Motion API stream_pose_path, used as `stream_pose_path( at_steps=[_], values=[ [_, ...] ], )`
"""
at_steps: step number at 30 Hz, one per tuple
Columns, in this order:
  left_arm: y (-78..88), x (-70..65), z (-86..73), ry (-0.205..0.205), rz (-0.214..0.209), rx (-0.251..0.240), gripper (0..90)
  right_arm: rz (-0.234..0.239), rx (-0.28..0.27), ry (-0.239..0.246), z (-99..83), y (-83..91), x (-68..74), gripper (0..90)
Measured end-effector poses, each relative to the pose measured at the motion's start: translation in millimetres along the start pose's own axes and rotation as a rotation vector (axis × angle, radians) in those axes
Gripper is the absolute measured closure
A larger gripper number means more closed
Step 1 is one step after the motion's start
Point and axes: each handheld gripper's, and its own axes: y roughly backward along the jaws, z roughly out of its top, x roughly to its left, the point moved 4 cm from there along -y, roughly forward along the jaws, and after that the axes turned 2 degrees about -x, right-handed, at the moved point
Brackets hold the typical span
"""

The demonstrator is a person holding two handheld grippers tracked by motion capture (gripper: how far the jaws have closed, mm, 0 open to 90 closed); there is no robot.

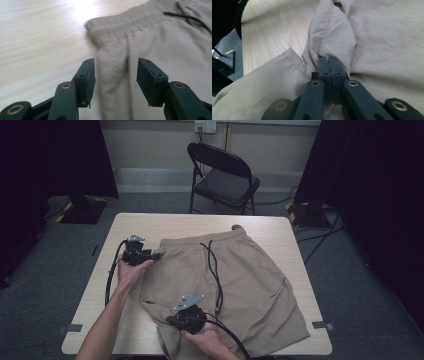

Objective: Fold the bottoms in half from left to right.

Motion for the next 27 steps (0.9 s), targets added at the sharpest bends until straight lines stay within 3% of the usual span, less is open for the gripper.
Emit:
stream_pose_path(
  at_steps=[6,10,14,15,17,19,20,22,27],
  values=[
    [-6.9,8.5,-13.3,0.026,-0.021,0.048,46.3,-0.007,0.000,0.007,-0.2,0.1,0.4,89.6],
    [-8.7,8.3,-14.3,0.026,-0.040,0.026,55.9,-0.007,0.002,0.007,-0.2,0.1,0.5,89.6],
    [-14.8,1.7,-12.8,-0.003,-0.041,0.022,61.4,-0.008,0.002,0.008,0.1,0.0,0.9,89.6],
    [-15.3,-0.3,-12.4,-0.014,-0.041,0.028,67.8,-0.009,0.002,0.009,0.1,0.0,0.9,89.6],
    [-16.7,-4.7,-11.7,-0.039,-0.031,0.039,72.2,-0.011,0.001,0.014,0.1,0.1,1.2,89.6],
    [-17.3,-7.7,-12.0,-0.043,-0.037,0.052,86.2,-0.018,0.002,0.022,0.4,-0.1,1.9,89.7],
    [-16.3,-7.4,-12.4,-0.038,-0.051,0.063,89.1,-0.021,0.005,0.022,0.6,0.0,2.3,89.6],
    [-13.7,-7.2,-11.9,-0.025,-0.079,0.068,89.5,-0.024,0.012,0.045,0.9,0.6,2.8,89.7],
    [0.6,-3.1,-3.8,0.006,-0.111,0.033,89.7,-0.022,-0.003,0.022,2.2,4.9,1.8,89.8]
  ],
)
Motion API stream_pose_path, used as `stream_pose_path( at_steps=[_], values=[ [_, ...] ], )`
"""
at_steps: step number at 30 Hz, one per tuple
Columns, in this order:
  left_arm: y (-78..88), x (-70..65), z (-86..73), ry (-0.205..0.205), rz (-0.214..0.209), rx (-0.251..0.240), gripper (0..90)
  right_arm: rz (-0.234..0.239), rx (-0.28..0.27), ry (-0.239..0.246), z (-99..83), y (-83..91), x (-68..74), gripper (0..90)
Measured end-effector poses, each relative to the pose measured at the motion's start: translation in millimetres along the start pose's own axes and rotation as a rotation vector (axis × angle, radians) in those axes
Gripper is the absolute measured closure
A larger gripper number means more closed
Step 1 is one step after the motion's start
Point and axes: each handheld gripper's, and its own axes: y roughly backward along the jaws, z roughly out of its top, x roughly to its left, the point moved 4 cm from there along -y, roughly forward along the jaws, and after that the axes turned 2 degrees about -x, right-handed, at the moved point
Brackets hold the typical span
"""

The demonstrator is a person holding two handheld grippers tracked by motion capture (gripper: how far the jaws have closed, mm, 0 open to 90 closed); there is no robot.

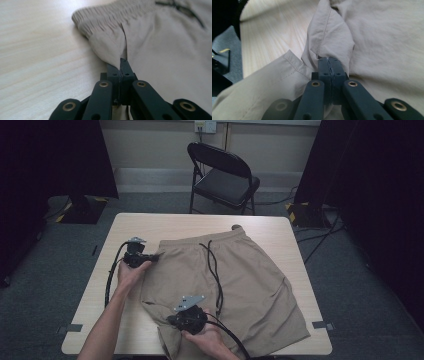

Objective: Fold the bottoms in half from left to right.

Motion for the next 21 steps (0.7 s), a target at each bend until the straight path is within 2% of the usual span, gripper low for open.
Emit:
stream_pose_path(
  at_steps=[3,6,10,16,21],
  values=[
    [7.2,2.0,4.7,0.007,0.018,-0.019,89.7,0.006,-0.012,0.001,4.1,2.8,1.1,89.8],
    [12.4,1.7,9.1,0.026,-0.002,-0.042,89.7,0.015,-0.033,0.002,10.8,6.2,4.3,89.8],
    [20.2,1.5,17.9,0.038,-0.019,-0.064,89.7,0.021,-0.057,0.026,21.7,12.7,10.8,89.8],
    [33.2,-0.4,27.9,0.049,-0.037,-0.088,89.7,0.027,-0.110,0.029,35.7,23.7,15.8,89.8],
    [44.4,-4.7,36.2,0.039,-0.052,-0.109,89.7,0.024,-0.147,0.023,42.7,34.3,15.1,89.9]
  ],
)
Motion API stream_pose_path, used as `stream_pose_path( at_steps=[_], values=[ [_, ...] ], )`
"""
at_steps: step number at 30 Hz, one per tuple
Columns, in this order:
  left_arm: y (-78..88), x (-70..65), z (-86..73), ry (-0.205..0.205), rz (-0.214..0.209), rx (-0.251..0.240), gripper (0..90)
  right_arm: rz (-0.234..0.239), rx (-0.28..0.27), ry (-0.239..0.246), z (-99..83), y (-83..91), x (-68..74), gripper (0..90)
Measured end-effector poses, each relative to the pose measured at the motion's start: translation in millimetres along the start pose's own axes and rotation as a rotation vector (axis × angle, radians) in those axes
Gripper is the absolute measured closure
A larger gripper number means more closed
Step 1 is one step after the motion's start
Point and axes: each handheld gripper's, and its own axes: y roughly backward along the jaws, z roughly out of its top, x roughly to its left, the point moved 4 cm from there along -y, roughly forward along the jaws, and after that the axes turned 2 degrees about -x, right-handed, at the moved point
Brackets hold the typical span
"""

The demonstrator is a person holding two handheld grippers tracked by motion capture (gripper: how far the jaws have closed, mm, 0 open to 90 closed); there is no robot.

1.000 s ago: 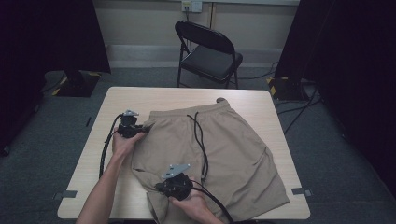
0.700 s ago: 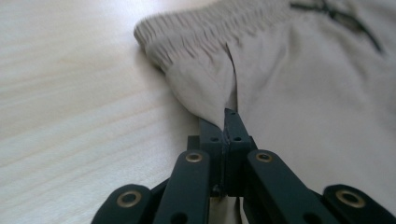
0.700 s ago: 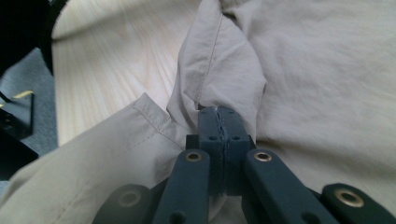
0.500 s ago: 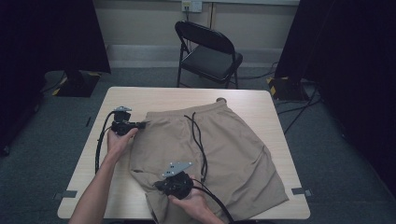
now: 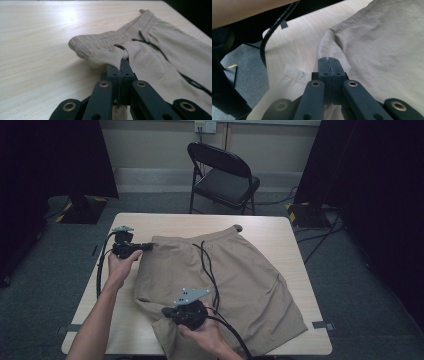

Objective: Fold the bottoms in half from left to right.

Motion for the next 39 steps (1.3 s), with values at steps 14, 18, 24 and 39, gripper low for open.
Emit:
stream_pose_path(
  at_steps=[14,18,24,39],
  values=[
    [20.2,-17.7,29.4,-0.037,-0.020,-0.064,89.7,-0.021,-0.084,0.005,22.8,18.7,-4.4,89.9],
    [25.6,-23.5,41.1,-0.051,-0.022,-0.080,89.7,-0.017,-0.099,0.025,33.2,22.5,-0.9,89.9],
    [35.2,-27.8,58.1,-0.051,-0.031,-0.106,89.7,-0.021,-0.130,0.053,47.8,28.3,3.9,89.9],
    [68.1,-36.9,103.3,-0.082,-0.009,-0.132,89.8,-0.031,-0.207,0.092,88.5,40.0,9.4,89.9]
  ],
)
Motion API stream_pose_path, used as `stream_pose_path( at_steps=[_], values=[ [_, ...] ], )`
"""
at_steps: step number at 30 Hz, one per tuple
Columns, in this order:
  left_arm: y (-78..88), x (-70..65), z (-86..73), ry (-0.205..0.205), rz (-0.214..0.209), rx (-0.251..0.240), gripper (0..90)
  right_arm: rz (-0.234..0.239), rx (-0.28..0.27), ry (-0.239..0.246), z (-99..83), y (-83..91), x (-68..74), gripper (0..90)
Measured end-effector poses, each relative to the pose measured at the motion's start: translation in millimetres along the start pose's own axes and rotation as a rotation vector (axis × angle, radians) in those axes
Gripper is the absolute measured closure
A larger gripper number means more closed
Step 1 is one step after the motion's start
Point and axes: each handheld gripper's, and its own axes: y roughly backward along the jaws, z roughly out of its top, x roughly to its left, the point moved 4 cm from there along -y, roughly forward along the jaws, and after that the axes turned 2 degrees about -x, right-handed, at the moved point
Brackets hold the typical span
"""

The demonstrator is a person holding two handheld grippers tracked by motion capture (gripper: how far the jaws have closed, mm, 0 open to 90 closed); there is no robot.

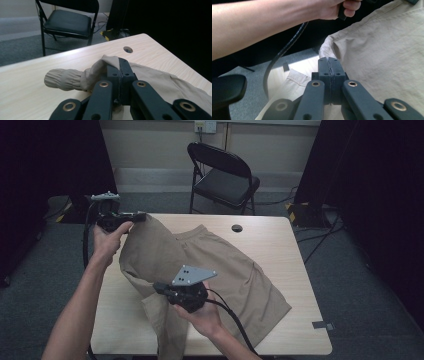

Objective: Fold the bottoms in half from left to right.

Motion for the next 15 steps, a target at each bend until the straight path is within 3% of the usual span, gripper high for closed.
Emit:
stream_pose_path(
  at_steps=[9,15],
  values=[
    [16.3,-3.3,32.3,-0.012,0.013,-0.032,89.7,-0.007,-0.078,0.022,35.0,2.6,-0.3,89.9],
    [6.6,1.6,25.8,0.007,0.024,-0.031,89.6,-0.036,-0.080,0.018,32.4,11.2,-9.3,89.9]
  ],
)
